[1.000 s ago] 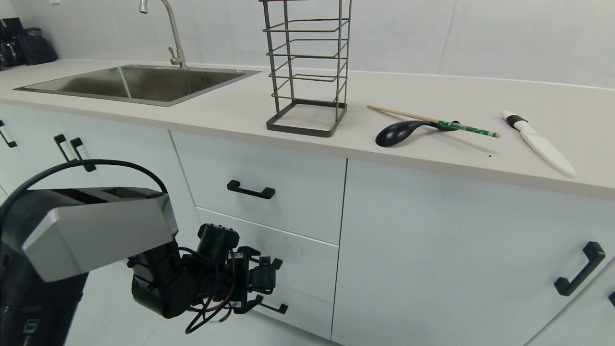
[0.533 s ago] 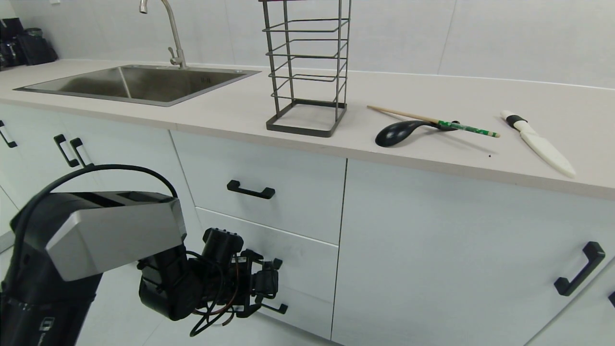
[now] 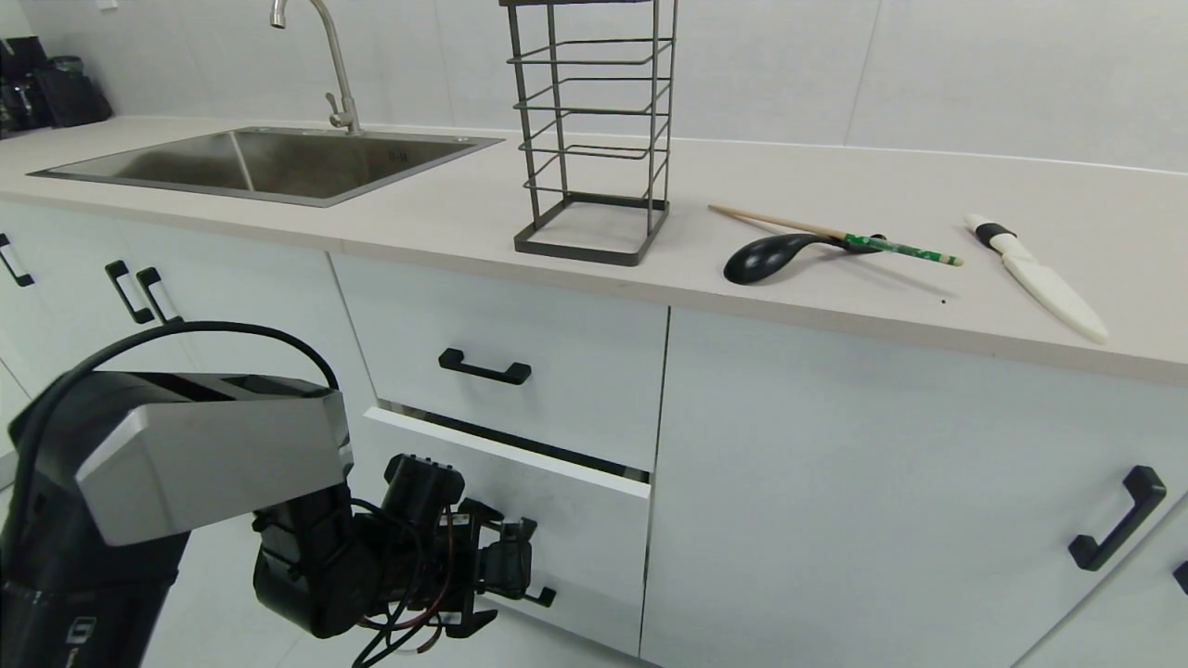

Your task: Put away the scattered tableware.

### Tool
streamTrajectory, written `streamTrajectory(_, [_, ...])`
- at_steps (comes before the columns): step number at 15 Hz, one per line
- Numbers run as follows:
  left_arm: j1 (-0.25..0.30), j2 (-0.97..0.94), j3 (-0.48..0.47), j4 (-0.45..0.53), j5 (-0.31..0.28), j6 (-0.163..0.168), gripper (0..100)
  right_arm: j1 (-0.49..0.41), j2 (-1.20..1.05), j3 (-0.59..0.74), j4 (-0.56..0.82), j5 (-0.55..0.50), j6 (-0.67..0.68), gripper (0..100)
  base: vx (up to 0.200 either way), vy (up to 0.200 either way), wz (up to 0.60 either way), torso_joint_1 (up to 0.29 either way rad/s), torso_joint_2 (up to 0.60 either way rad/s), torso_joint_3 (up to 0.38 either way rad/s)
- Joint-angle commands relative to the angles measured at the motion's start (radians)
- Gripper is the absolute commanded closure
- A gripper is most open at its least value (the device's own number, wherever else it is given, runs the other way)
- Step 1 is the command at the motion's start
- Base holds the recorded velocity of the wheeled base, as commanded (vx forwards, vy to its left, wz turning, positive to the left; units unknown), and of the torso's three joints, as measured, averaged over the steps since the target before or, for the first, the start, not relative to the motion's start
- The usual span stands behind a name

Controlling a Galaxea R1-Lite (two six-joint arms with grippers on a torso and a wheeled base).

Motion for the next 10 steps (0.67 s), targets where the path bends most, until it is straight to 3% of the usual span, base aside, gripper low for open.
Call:
streamTrajectory(1, [0.000, -0.012, 0.003, 0.002, 0.000, -0.001, 0, 0.000, 0.002, 0.000, 0.000, 0.000, 0.000, 100, 0.000, 0.000, 0.00, 0.000, 0.00, 0.000])
streamTrajectory(7, [-0.013, -0.148, 0.067, 0.002, -0.001, -0.053, 0, 0.000, 0.002, 0.000, 0.000, 0.002, 0.000, 100, 0.000, 0.000, 0.00, 0.000, 0.00, 0.000])
streamTrajectory(10, [-0.065, -0.309, 0.181, 0.002, 0.000, -0.128, 0, 0.000, 0.002, 0.000, 0.000, 0.002, 0.000, 100, 0.000, 0.000, 0.00, 0.000, 0.00, 0.000])
